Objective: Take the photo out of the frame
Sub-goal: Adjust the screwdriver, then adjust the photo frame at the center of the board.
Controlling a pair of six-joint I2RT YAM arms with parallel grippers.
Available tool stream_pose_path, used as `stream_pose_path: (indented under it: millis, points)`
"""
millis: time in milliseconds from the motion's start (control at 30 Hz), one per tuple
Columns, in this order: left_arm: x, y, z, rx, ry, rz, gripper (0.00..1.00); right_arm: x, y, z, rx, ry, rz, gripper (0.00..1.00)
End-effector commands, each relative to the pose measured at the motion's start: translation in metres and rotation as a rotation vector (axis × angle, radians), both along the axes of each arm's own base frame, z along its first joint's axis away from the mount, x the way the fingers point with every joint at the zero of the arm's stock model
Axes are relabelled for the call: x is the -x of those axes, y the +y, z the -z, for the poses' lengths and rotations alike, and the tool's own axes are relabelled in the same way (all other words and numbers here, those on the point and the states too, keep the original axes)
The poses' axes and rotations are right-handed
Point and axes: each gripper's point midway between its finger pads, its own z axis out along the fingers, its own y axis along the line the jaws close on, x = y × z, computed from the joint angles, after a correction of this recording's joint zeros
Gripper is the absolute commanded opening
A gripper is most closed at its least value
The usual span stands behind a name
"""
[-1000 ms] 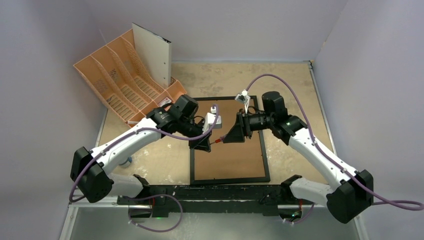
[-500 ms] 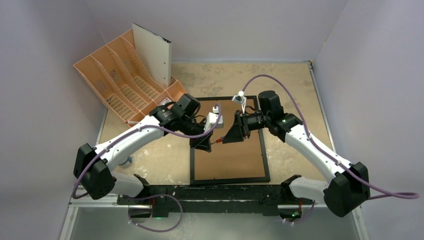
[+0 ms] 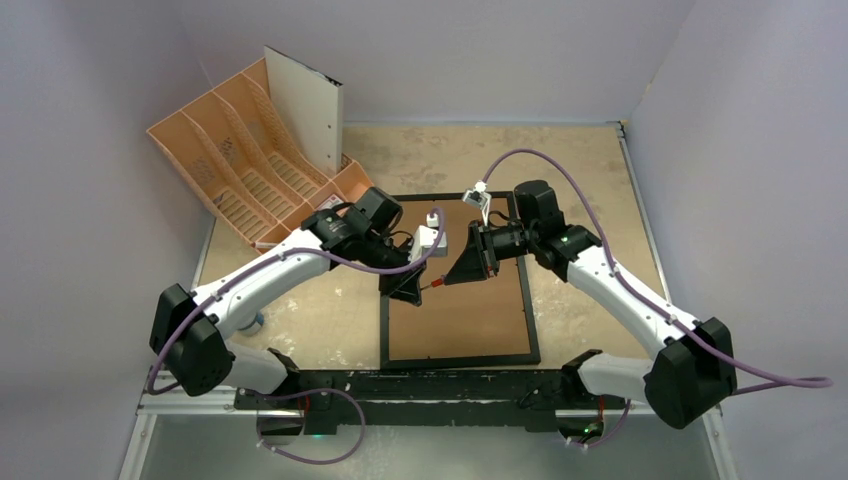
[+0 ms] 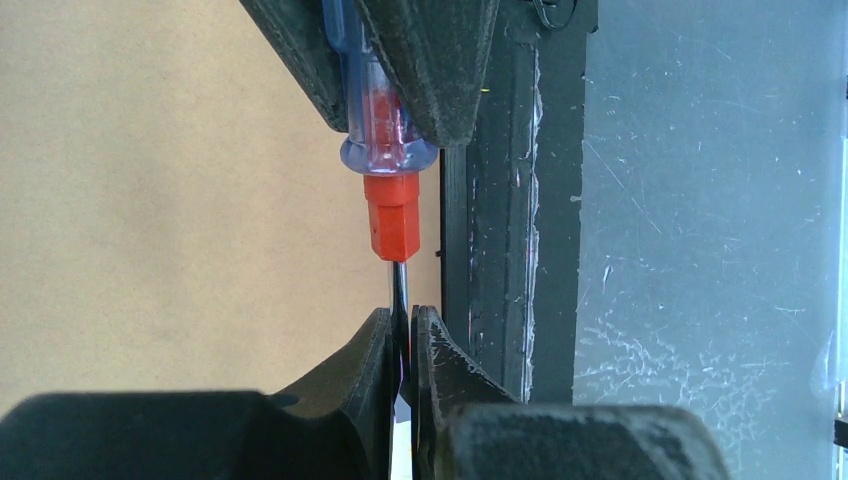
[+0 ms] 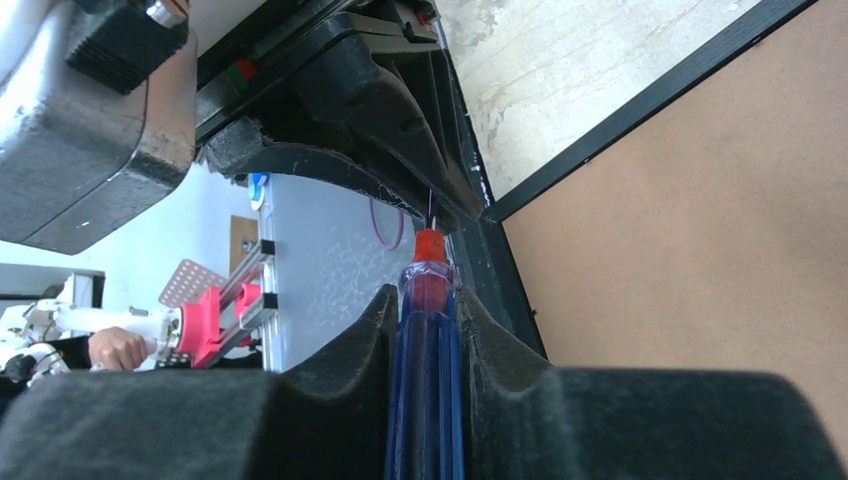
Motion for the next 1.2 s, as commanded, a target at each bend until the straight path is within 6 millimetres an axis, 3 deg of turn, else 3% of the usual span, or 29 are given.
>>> stream_pose_path:
  millis: [0,67,233,333,400,500,633,767,933,1167]
  points:
    - [-0.006,-0.01,-0.019,0.068,-0.055,0.039,0.0,0.003,0.001,-0.011,-0.046,-0.039,-0.036,0.08]
    - [-0.009,-0.01,-0.019,0.061,-0.064,0.023,0.02,0.004,0.0,-0.009,-0.043,-0.035,-0.03,0.0]
    - [-0.038,-0.01,-0.018,0.042,-0.131,-0.148,0.53,0.0,-0.005,0.005,0.017,-0.023,0.048,0.0]
    - [-0.069,0.002,-0.026,0.096,-0.185,-0.332,0.75,-0.014,-0.011,0.023,0.103,-0.023,0.175,0.0]
    - [-0.096,0.022,-0.03,0.138,-0.174,-0.497,0.85,-0.023,-0.018,0.034,0.156,-0.021,0.26,0.0]
    - [-0.129,0.058,-0.022,0.166,-0.127,-0.756,0.86,-0.039,-0.033,0.049,0.248,-0.022,0.408,0.0]
    - [-0.139,0.086,0.017,0.081,-0.036,-0.959,0.87,-0.059,-0.056,0.059,0.358,-0.042,0.582,0.0]
    - [-0.13,0.093,0.063,0.003,0.091,-1.044,0.88,-0.088,-0.102,0.063,0.508,-0.071,0.852,0.0]
    - [-0.114,0.095,0.101,-0.045,0.184,-1.062,0.88,-0.113,-0.168,0.056,0.665,-0.107,1.119,0.0]
    - [-0.094,0.092,0.119,-0.059,0.261,-1.025,0.88,-0.134,-0.205,0.06,0.745,-0.079,1.231,0.0]
